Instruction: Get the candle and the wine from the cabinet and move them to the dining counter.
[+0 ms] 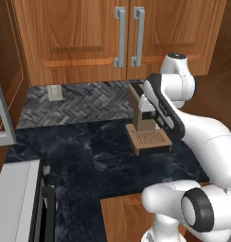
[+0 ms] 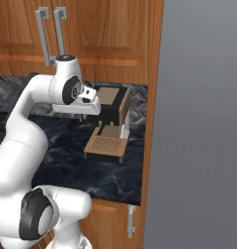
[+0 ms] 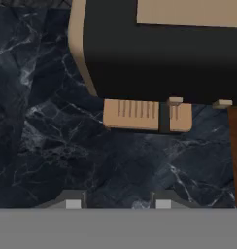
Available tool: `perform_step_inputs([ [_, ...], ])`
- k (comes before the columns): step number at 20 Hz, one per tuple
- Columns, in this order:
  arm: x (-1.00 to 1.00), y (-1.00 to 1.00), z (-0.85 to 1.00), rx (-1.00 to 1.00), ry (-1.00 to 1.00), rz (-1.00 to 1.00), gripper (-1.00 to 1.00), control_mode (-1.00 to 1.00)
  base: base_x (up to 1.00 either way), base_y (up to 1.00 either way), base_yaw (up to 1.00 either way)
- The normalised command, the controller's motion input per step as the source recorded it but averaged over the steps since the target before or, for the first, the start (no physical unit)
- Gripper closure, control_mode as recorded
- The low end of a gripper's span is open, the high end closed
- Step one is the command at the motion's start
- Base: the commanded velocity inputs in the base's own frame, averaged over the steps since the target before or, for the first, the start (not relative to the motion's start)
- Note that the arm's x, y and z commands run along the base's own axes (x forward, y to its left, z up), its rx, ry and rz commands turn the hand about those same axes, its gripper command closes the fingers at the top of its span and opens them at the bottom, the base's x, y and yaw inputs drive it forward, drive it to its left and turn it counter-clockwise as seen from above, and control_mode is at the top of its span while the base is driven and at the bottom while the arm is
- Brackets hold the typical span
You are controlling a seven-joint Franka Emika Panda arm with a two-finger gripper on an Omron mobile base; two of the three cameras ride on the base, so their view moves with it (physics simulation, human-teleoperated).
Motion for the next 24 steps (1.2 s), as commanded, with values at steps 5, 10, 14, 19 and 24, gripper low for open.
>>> perform_step_inputs([
  [5, -0.37, 0.0, 0.0, 0.0, -0.04, 0.0, -1.0, -1.0, 0.0, 0.0, 0.0],
  [10, -0.44, 0.31, 0.01, -0.05, -0.38, -0.01, -1.0, -1.0, 0.0, 0.0, 0.0],
  [14, -0.22, 0.55, 0.28, -0.03, -0.43, -0.06, -1.0, -1.0, 0.0, 0.0, 0.0],
  [19, -0.01, 0.51, 0.51, 0.0, -0.32, -0.06, -1.0, -1.0, 0.0, 0.0, 0.0],
  [24, 0.0, 0.37, 0.57, 0.0, -0.27, -0.07, -1.0, -1.0, 0.0, 0.0, 0.0],
])
